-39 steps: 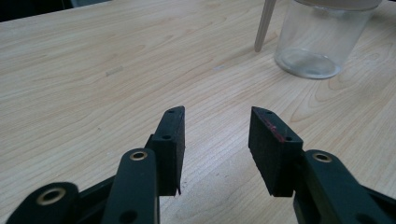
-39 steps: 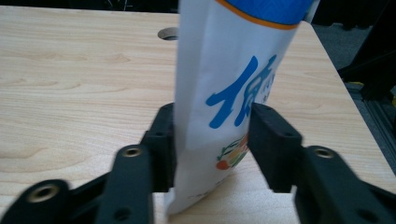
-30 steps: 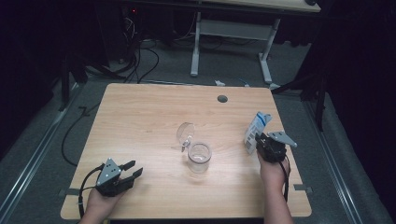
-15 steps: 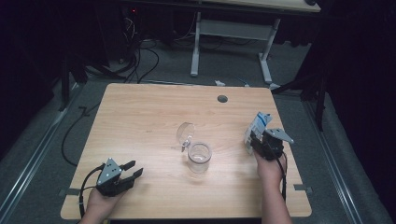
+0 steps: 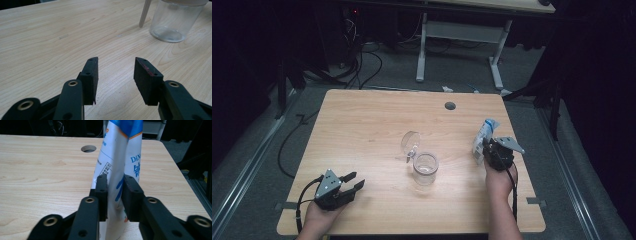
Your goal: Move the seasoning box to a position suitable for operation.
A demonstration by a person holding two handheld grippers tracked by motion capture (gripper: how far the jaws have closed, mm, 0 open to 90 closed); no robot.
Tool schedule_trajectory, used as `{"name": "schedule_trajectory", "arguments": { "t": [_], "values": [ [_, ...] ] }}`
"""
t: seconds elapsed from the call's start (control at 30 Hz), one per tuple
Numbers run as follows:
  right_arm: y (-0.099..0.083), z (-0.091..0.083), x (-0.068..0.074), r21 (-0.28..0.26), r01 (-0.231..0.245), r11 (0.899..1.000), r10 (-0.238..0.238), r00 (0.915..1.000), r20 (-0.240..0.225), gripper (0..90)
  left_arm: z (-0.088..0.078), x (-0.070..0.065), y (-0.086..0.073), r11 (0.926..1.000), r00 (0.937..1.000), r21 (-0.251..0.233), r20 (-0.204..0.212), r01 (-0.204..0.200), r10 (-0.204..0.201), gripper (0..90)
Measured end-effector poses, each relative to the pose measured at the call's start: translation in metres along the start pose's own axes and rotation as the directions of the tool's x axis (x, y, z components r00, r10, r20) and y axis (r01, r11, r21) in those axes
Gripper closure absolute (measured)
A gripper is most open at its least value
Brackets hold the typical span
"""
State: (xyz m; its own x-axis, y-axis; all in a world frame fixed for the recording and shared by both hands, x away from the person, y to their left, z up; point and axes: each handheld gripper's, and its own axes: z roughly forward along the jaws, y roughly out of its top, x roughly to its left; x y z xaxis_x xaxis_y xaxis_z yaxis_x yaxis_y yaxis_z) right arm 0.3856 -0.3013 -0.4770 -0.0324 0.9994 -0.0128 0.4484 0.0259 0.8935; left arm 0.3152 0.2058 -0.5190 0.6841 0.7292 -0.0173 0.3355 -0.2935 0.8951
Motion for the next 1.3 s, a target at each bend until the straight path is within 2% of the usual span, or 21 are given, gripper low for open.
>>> {"name": "schedule_trajectory", "arguments": {
  "t": [0.13, 0.43, 0.57, 0.9, 1.03, 1.3],
  "values": [
    [0.000, 0.000, -0.001, -0.001, -0.004, 1.000, 0.004, 1.0000, -0.002, 80.2, 0.000, 0.000, 0.000, 1.0000, 1.0000, -0.001, 0.000, 0.001, -0.001, 54.7],
    [0.003, 0.001, 0.002, 0.014, 0.036, 0.999, -0.036, 0.9992, -0.016, 83.2, 0.000, -0.002, 0.000, 0.9999, 0.9999, -0.017, 0.015, 0.000, 0.001, 50.4],
    [0.003, 0.001, 0.003, 0.015, 0.050, 0.999, -0.050, 0.9985, -0.022, 83.3, 0.000, -0.002, -0.001, 1.0000, 0.9997, -0.007, 0.024, -0.006, 0.006, 48.4],
    [0.006, 0.000, 0.001, 0.026, 0.047, 0.999, -0.046, 0.9979, -0.046, 86.0, -0.001, -0.002, -0.001, 0.9998, 0.9996, -0.020, 0.028, -0.002, 0.002, 47.7],
    [0.008, -0.004, -0.002, 0.028, 0.033, 0.999, -0.031, 0.9968, -0.074, 87.0, -0.001, -0.002, -0.001, 0.9994, 0.9990, -0.035, 0.045, 0.001, 0.001, 48.4],
    [0.010, -0.013, 0.001, 0.025, 0.052, 0.998, -0.049, 0.9923, -0.114, 87.4, -0.003, 0.000, 0.000, 0.9985, 0.9975, -0.049, 0.067, 0.024, -0.020, 48.0]
  ]
}}
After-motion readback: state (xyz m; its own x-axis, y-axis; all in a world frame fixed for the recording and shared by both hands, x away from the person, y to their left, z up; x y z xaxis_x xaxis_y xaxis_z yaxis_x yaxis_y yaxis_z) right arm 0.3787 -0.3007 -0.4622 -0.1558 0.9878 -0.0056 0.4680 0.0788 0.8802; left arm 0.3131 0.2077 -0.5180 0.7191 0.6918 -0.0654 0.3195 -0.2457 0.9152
